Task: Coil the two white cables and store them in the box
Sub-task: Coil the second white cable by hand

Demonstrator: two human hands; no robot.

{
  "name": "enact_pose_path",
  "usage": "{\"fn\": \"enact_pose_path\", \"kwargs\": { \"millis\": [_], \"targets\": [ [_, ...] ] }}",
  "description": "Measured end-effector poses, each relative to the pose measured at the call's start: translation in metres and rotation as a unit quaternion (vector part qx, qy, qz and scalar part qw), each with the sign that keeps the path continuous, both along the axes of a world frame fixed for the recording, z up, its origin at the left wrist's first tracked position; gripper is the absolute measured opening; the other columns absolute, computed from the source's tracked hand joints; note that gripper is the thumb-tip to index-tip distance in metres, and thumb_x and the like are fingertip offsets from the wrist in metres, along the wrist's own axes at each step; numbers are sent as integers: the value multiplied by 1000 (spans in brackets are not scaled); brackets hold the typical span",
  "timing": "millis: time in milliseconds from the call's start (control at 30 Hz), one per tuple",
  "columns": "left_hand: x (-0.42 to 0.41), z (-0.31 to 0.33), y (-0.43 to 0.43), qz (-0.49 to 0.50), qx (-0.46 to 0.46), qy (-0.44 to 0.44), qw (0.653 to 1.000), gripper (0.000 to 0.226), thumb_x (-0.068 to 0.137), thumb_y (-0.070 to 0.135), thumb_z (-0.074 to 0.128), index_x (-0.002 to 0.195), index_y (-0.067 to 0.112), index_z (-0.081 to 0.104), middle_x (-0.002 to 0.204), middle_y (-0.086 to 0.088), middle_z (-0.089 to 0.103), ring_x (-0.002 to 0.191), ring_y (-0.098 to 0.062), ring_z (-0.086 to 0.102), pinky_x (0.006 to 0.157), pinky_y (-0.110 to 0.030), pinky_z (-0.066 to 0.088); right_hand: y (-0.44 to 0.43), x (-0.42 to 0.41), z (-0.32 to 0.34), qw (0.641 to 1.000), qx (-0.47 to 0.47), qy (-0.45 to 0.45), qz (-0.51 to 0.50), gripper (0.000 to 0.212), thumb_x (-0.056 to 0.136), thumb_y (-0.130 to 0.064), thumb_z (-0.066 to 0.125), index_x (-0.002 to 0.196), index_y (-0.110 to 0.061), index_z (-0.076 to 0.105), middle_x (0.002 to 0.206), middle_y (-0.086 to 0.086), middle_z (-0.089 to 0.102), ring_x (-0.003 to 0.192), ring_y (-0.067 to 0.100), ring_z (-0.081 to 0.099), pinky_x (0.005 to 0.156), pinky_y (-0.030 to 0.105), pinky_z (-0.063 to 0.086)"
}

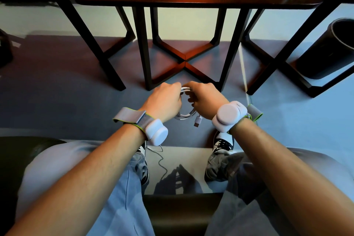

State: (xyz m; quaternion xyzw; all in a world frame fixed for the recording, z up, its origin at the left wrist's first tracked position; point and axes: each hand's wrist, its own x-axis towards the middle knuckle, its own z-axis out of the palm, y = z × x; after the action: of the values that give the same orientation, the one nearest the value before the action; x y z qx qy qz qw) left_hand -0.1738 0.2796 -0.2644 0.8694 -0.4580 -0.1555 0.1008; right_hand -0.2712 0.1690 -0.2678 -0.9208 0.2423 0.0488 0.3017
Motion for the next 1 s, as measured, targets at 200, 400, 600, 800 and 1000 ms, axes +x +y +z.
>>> {"fn": "enact_pose_path", "kwargs": {
  "millis": [200,400,600,800,1000],
  "targets": [
    [2,-1,1,1,-23,-4,1000,15,92,9,46,102,8,57,100,-22,64,91,-47,59,66,-41,44,-4,-1,2,1000,2,-12,-15,23,91,-17,60,114,-13,64,103,7,71,96,24,66,86,40,51],
    [1,0,0,-5,-70,58,996,18,95,12,43,105,9,57,97,-18,70,91,-41,67,80,-49,54,-3,0,2,995,76,-22,-61,33,90,6,38,110,-8,60,105,8,69,82,17,72,73,43,60],
    [9,5,-1,7,-29,15,999,17,89,5,46,100,7,59,98,-22,65,92,-47,58,70,-41,46,7,2,3,980,169,-64,-81,35,89,8,35,110,-8,58,102,8,71,79,20,74,75,43,60],
    [25,15,5,-32,-70,74,994,34,85,0,42,102,18,66,80,8,69,76,-13,67,75,-36,55,0,-2,20,876,455,-112,-114,11,91,-13,66,88,-8,57,65,1,60,51,13,57,61,31,46],
    [17,28,10,-131,-117,165,971,44,78,-9,43,100,21,66,57,22,64,62,6,63,62,-9,44,2,-5,22,780,625,-39,2,44,100,-39,40,76,-7,58,60,7,62,51,15,57,62,29,51]
  ]
}}
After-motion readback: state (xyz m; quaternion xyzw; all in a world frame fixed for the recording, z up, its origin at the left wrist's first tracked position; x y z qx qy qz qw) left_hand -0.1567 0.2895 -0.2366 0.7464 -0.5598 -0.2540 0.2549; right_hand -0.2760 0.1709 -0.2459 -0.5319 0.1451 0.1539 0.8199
